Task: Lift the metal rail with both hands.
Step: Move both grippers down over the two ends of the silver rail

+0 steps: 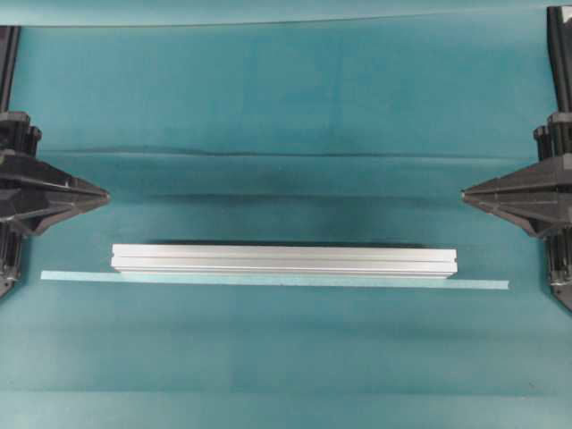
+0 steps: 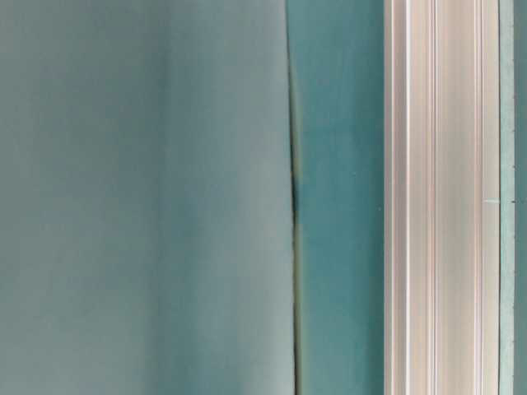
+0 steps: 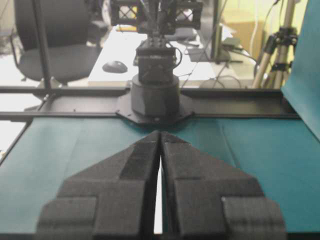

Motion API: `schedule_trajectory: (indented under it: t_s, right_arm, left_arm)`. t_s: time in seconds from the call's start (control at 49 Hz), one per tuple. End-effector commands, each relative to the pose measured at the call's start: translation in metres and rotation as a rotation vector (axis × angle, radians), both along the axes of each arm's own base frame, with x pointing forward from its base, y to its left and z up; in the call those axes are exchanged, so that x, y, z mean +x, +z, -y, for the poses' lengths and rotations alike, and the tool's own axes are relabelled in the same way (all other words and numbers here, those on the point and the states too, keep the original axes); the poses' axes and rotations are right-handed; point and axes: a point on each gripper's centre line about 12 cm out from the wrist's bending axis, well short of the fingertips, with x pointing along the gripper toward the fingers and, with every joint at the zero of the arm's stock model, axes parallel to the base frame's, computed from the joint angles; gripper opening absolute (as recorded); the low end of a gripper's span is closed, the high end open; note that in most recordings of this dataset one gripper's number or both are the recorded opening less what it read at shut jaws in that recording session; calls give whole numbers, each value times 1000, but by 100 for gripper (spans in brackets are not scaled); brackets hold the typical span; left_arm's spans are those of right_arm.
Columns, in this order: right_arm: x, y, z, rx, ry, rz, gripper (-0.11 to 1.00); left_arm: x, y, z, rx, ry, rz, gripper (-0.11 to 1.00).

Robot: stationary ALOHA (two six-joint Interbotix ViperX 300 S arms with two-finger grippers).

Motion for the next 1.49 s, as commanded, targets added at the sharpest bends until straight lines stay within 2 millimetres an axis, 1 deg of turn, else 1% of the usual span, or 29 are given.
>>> schedule_trajectory:
  t_s: [0.0, 0.061, 0.143, 0.204, 0.347, 0.449, 0.612, 0.674, 0.816, 0.959, 1.041, 1.225, 1.347, 1.47]
  right_arm:
    - [3, 5, 3, 14, -16, 11, 10]
    - [5, 8, 6, 75, -29, -22, 9]
    - [8, 11, 8, 122, -37, -96, 0]
    - [10, 15, 8, 140, -39, -150, -1]
    - [17, 23, 9, 203, -45, -277, -1]
    - [25, 20, 11, 270, -63, -405, -1]
    - [41, 3, 10, 327, -84, -620, -1]
    - [48, -1, 9, 326, -84, -689, -1]
    - [66, -9, 6, 307, -86, -873, -1]
    - [79, -21, 3, 276, -90, -1082, -1]
    - [85, -26, 2, 262, -91, -1161, -1]
    - [97, -29, 2, 231, -87, -1248, -1]
    - [103, -30, 1, 193, -64, -1286, -1]
    - [107, -36, 1, 157, -43, -1338, -1]
  left_arm:
    - [5, 20, 0, -40, -6, 18, 14]
    - [7, 24, 0, -51, -6, -15, 14]
    - [9, 25, 0, -66, -4, -84, 3]
    - [9, 27, 0, -71, -1, -133, -1]
    - [14, 29, -1, -67, 9, -285, -1]
    - [21, 31, -1, -58, 13, -395, -1]
    - [34, 35, -2, -64, 20, -476, -1]
    - [39, 32, -3, -72, 27, -522, -1]
    - [47, 16, -4, -79, 39, -680, -1]
    - [58, 4, -5, -100, 57, -849, -1]
    - [65, 0, -5, -108, 66, -929, -1]
    - [85, -11, -6, -94, 70, -1087, -1]
    - [95, -15, -6, -89, 70, -1121, -1]
    - [97, -18, -6, -92, 73, -1139, -1]
